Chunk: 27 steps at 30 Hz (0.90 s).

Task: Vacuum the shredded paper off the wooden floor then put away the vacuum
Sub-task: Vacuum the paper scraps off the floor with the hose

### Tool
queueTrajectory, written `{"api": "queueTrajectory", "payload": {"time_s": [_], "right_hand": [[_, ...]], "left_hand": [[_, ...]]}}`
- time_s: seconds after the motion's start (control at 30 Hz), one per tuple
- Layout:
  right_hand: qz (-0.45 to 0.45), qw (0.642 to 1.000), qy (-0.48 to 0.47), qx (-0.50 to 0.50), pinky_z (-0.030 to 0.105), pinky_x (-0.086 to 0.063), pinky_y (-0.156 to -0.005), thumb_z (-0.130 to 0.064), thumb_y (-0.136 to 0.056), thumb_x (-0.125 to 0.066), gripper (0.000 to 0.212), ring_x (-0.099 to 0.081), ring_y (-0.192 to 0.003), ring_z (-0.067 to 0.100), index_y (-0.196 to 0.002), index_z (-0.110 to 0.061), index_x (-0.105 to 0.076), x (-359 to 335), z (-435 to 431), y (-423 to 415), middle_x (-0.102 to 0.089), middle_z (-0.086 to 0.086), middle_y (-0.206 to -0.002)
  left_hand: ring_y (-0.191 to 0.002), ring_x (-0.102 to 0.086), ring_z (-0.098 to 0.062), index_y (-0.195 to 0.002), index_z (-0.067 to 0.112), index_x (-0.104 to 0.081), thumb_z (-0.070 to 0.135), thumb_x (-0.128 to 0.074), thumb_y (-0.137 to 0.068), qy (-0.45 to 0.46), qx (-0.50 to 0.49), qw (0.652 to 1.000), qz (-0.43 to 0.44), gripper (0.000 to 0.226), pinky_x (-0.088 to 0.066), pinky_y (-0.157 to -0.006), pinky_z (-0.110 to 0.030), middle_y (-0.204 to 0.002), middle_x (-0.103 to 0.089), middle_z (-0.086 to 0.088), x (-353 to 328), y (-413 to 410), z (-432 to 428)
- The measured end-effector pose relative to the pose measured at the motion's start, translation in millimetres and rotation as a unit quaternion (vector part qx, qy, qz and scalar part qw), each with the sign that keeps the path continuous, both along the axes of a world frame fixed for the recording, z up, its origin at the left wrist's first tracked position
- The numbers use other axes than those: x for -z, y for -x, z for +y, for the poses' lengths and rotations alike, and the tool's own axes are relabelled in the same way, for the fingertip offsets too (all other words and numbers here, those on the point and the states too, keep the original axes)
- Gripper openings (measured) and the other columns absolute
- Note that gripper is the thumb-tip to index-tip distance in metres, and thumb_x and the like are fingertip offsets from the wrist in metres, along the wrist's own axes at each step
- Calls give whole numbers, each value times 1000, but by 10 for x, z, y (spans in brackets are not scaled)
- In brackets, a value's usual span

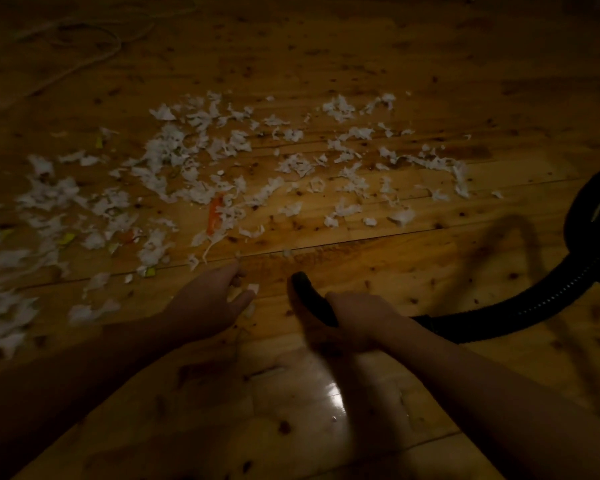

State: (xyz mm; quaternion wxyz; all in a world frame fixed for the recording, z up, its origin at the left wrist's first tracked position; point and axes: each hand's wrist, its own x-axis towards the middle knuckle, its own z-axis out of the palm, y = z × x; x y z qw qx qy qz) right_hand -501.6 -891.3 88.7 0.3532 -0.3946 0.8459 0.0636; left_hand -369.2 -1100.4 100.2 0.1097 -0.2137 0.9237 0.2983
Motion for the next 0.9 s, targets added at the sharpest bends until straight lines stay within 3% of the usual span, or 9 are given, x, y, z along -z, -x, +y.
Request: {"api": "queueTrajectory", "payload": {"time_s": [0.13, 0.3, 0.53, 0.77, 0.9], "right_hand": [[-8, 1000, -11, -13, 34, -40, -73, -42, -92, -59, 39, -50, -83, 18, -120, -18, -46, -12, -42, -93, -59, 3, -103], [-11, 999, -20, -39, 30, -39, -63, -43, -95, -56, 41, -49, -80, 19, -123, -15, -44, -10, -92, -213, -57, 5, -101], [-33, 997, -35, -68, 30, -37, -65, -39, -97, -54, 44, -49, -83, 19, -129, -12, -41, -60, -181, -352, -59, 9, -113], [-40, 990, -58, -121, 30, -37, -56, -37, -96, -58, 43, -51, -80, 20, -129, -14, -43, -15, -310, -571, -55, 4, -97], [-64, 986, -68, -135, 31, -36, -59, -50, -97, -48, 48, -49, -76, 19, -131, -17, -42, -100, -296, -672, -51, 2, -93]], "left_hand": [[-113, -55, -19, -132, 15, -48, 35, -57, -94, -10, -39, 999, 0, 44, -42, -83, -27, -125, -58, -3, 55, -119, -43], [-113, -56, -21, -131, 12, -50, 27, -62, -92, -36, -96, 995, 16, 44, -40, -81, -27, -122, -59, -5, 136, -256, -66], [-116, -55, -22, -134, 11, -47, 22, -67, -89, -57, -150, 987, 27, 51, -40, -82, -25, -126, -59, -8, 220, -509, -113], [-116, -55, -24, -135, 10, -45, 20, -67, -89, -70, -138, 988, 17, 53, -38, -82, -25, -132, -56, -10, 230, -660, -89], [-119, -54, -22, -138, 12, -42, 21, -67, -89, -66, -138, 988, 7, 55, -35, -80, -23, -136, -54, -7, 243, -734, -111]]}}
